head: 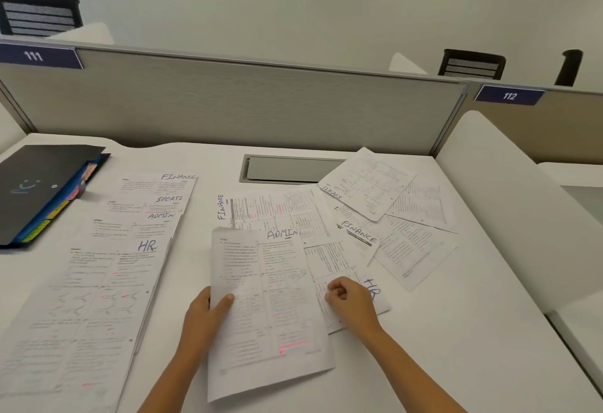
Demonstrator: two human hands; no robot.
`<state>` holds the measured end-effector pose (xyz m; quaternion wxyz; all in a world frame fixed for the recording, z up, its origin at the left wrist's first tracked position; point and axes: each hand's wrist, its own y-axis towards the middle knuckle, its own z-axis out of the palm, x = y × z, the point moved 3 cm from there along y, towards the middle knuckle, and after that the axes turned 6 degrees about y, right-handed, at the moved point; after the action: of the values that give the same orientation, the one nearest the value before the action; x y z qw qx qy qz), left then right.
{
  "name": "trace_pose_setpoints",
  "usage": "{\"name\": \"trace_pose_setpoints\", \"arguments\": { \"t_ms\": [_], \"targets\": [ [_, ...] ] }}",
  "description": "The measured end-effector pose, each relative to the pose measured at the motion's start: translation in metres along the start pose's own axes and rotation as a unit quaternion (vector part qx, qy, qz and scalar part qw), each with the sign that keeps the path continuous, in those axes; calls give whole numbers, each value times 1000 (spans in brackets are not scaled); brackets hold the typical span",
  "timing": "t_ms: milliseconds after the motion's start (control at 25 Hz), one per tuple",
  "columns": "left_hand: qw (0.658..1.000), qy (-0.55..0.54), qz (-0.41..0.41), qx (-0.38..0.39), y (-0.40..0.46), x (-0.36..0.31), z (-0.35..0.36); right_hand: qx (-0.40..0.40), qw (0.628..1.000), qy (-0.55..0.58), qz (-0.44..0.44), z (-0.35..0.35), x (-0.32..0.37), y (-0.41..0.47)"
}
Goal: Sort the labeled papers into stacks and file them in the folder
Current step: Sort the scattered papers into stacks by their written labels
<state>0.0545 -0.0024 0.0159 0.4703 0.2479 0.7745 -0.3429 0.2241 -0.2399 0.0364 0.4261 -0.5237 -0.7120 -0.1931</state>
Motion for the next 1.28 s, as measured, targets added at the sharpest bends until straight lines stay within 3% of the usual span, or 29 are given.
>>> {"name": "trace_pose_setpoints", "arguments": {
  "t_ms": [280,480,720,840,960,1040,1160,1200,1280],
  "targets": [
    [1000,-6,0,-11,-7,-9,6,27,1000,-6,14,1,-4,4],
    [997,-69,1,36,-13,-21,1,125,989,56,63,9,28,11],
    [992,-82,16,91,-1,-37,-46,117,976,145,112,17,74,24],
    [992,-36,24,116,18,-43,-91,108,976,154,113,36,93,23],
    [989,116,67,60,59,-37,-157,48,975,181,119,54,105,23],
    [947,301,106,21,97,-32,-203,18,974,186,124,61,111,24],
    [804,582,96,73,143,-27,-244,-10,971,197,134,74,116,24],
    [761,634,99,100,153,-28,-248,-18,969,205,138,78,116,23],
    [716,672,130,138,167,-30,-247,-39,963,222,147,82,117,22]
  ]
}}
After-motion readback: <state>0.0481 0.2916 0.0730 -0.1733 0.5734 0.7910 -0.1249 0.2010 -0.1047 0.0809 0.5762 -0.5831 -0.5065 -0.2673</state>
